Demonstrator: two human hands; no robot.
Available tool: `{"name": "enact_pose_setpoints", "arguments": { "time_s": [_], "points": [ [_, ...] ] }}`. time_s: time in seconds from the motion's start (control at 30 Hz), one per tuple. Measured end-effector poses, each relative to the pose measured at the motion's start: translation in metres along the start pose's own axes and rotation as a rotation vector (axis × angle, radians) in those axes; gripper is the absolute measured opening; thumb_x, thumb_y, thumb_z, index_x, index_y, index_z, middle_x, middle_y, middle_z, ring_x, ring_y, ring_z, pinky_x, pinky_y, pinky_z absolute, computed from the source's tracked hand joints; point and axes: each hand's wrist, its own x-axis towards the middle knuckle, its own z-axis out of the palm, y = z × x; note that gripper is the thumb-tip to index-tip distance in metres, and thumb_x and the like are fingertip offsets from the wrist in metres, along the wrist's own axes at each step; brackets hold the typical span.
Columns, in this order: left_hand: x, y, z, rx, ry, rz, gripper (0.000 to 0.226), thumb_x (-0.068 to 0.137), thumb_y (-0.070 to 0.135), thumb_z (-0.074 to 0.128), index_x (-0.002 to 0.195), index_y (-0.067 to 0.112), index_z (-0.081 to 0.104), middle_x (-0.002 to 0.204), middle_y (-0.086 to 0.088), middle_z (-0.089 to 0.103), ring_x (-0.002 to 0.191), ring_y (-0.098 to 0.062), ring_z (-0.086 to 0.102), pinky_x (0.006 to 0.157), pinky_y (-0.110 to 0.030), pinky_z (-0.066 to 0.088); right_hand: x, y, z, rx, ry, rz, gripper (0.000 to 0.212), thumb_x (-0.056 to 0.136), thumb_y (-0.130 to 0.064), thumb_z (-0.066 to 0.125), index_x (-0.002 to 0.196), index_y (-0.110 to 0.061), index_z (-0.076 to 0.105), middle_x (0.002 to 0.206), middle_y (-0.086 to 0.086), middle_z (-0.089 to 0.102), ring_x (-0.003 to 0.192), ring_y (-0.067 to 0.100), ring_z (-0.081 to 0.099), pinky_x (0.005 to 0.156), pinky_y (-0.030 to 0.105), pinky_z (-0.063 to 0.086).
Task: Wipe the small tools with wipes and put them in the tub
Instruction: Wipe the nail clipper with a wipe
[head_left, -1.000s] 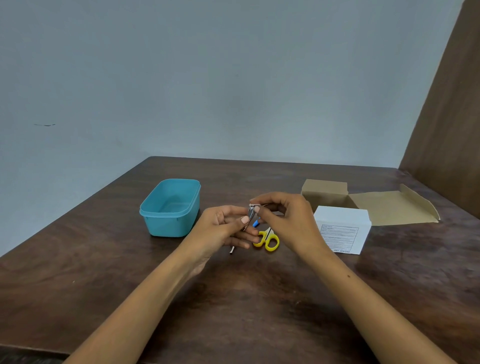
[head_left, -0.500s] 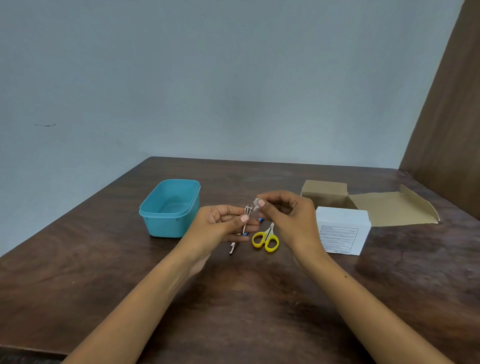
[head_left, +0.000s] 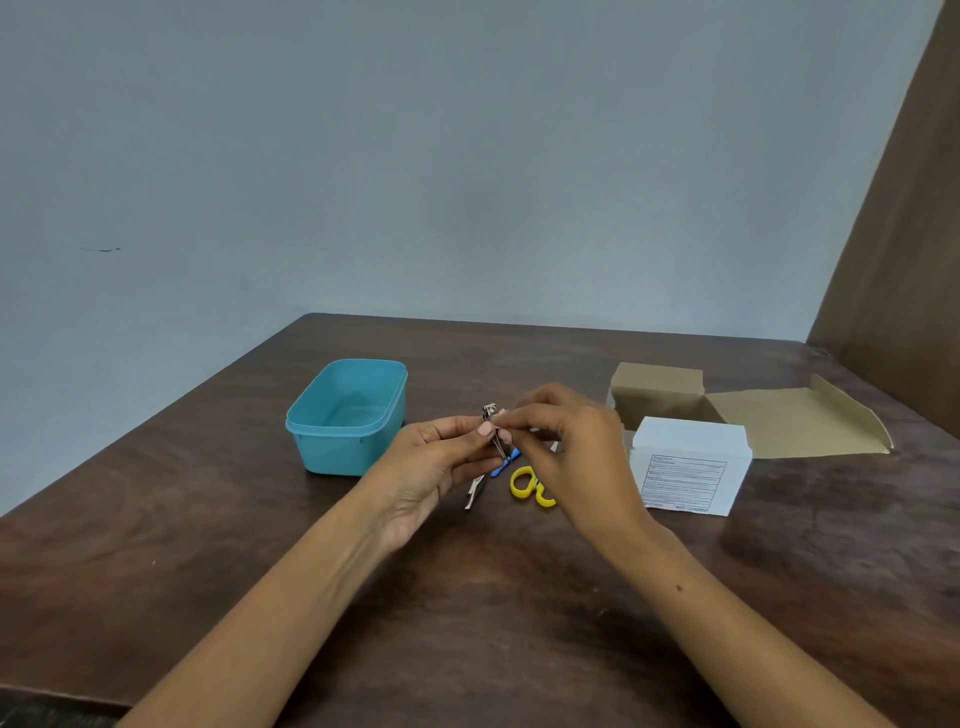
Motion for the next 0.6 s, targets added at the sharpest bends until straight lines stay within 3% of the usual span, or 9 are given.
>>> {"name": "enact_pose_setpoints", "arguments": {
  "time_s": [0.13,0.3,0.43,0.6],
  "points": [
    [-0.0006,0.0004,-0.0017,-0.020,0.020,-0.037,0.012,0.083,0.009,0.063,0.091,0.002,0.070,0.085,-0.012,0.074,0.071,-0.011,0.070,0.066,-0.019,0.058,0.0036,0.0014,-0.0038,0.047,-0.101,0.087,0.018,0.076,-0.002,0.073,0.085,-0.018,0.077,0.083,-0.001,0.069,0.072,0.010,0.063,0.066,0.022,0.053],
    [0.0005,0.0025,-0.0007,-0.066,-0.001,-0.032,0.024,0.069,0.014,0.068,0.091,0.003,0.072,0.087,-0.010,0.074,0.072,-0.010,0.070,0.063,-0.018,0.057,0.0015,-0.0057,-0.0060,0.172,0.024,0.124,0.017,0.075,0.000,0.072,0.084,-0.014,0.076,0.079,-0.006,0.067,0.075,0.000,0.062,0.069,0.008,0.048],
    [-0.0005,0.0021,0.0015,-0.077,-0.009,-0.028,0.018,0.071,0.011,0.067,0.086,0.004,0.075,0.083,-0.007,0.074,0.071,-0.010,0.070,0.062,-0.018,0.057,0.0002,-0.0069,-0.0039,0.169,0.077,0.095,0.017,0.077,-0.001,0.071,0.087,-0.014,0.076,0.085,-0.002,0.070,0.082,0.006,0.063,0.070,0.017,0.053],
    [0.0003,0.0022,-0.0012,-0.130,0.033,-0.029,0.026,0.076,0.010,0.065,0.099,0.000,0.070,0.087,-0.012,0.074,0.073,-0.011,0.071,0.062,-0.018,0.057,0.0026,-0.0049,-0.0057,0.127,-0.015,0.047,0.020,0.077,-0.002,0.070,0.088,-0.016,0.076,0.085,-0.001,0.072,0.078,0.008,0.065,0.069,0.025,0.054]
  ]
}}
